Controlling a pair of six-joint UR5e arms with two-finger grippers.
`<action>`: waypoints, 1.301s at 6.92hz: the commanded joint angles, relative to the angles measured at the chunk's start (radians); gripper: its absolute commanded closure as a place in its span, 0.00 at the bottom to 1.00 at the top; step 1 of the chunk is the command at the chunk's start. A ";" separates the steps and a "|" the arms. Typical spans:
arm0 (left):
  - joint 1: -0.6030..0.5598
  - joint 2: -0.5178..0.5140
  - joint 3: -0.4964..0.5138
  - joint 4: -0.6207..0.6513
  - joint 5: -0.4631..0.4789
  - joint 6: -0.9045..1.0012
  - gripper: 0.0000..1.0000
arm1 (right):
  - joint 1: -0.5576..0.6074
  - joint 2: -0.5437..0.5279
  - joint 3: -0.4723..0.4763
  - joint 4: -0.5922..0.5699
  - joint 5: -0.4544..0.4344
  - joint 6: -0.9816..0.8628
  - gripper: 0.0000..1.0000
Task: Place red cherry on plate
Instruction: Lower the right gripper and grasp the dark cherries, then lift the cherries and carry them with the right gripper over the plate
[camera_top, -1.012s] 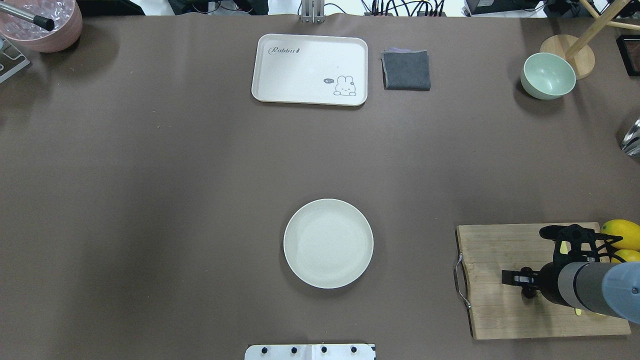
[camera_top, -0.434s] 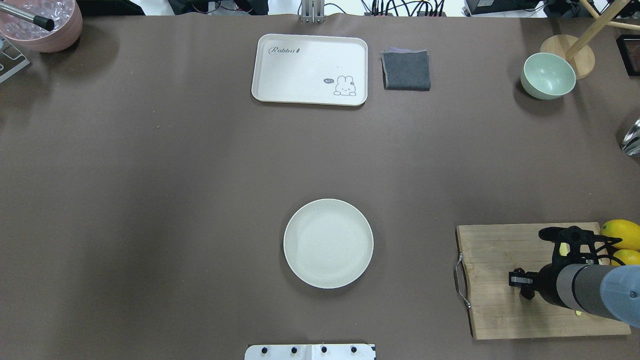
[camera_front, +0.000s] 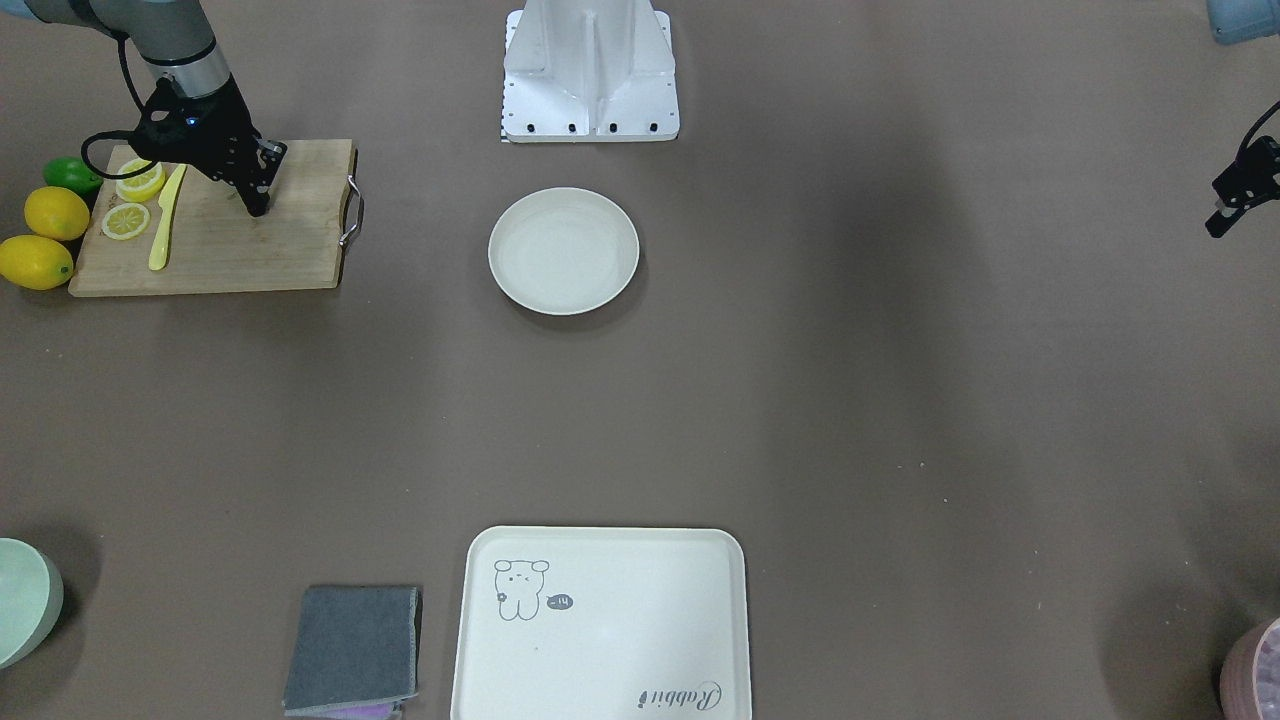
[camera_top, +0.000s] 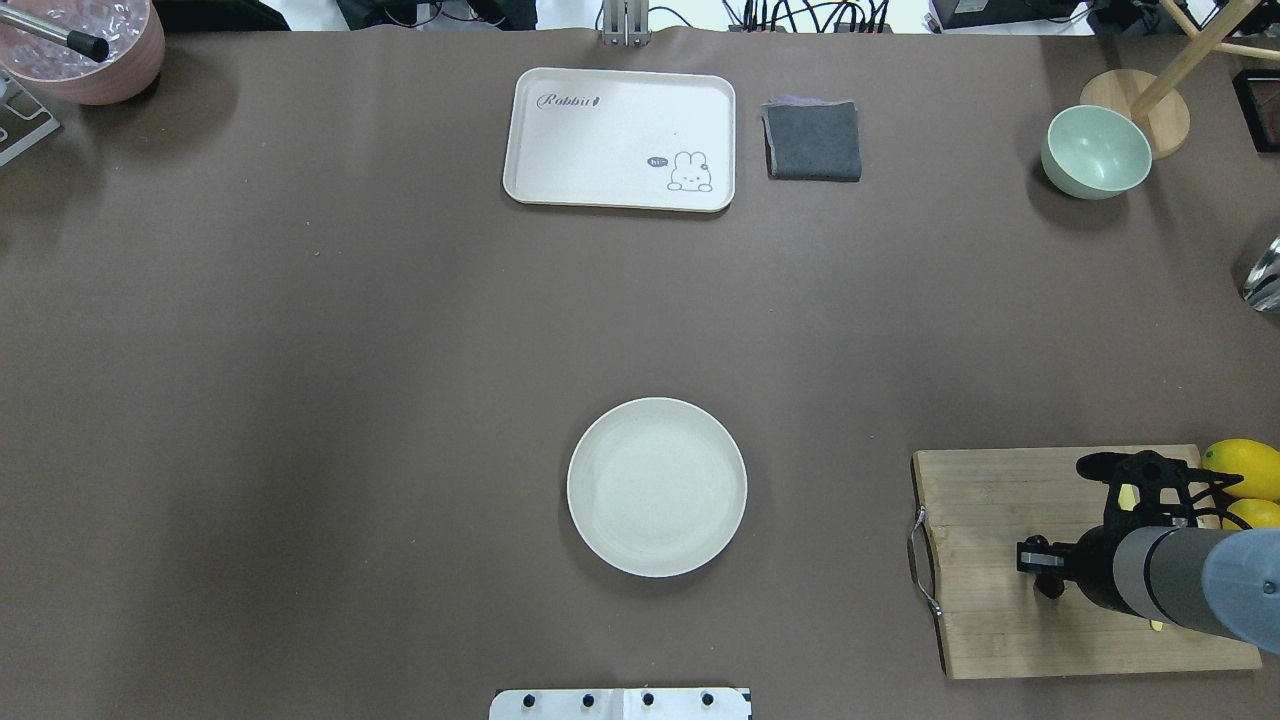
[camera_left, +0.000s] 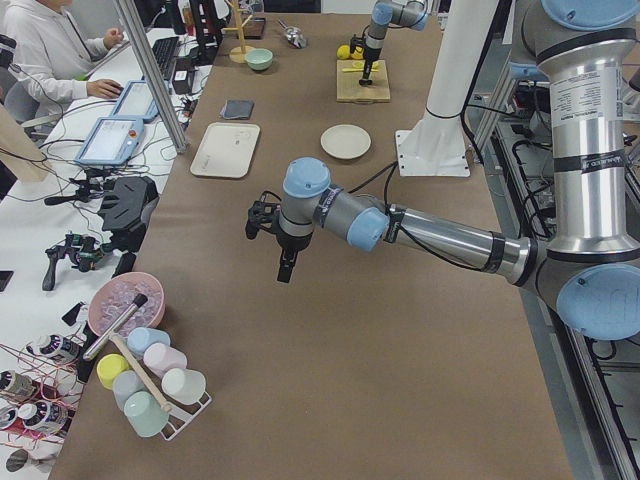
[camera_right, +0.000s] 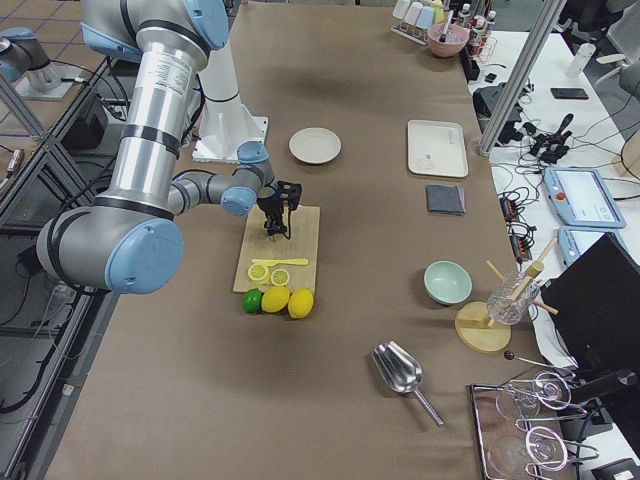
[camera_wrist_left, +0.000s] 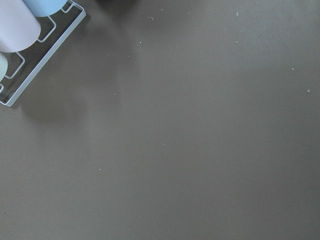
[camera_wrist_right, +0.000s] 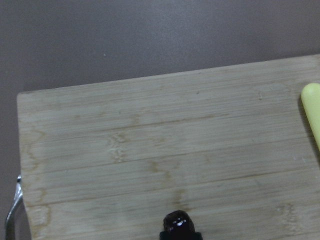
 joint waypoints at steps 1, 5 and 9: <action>0.000 0.000 0.000 0.000 0.000 0.000 0.02 | 0.065 -0.001 0.044 -0.013 0.081 -0.010 1.00; 0.002 0.001 0.002 0.000 0.000 0.000 0.02 | 0.376 0.231 0.276 -0.580 0.388 -0.185 1.00; 0.003 -0.049 0.058 0.000 -0.002 -0.002 0.02 | 0.461 0.950 0.123 -1.228 0.436 -0.276 1.00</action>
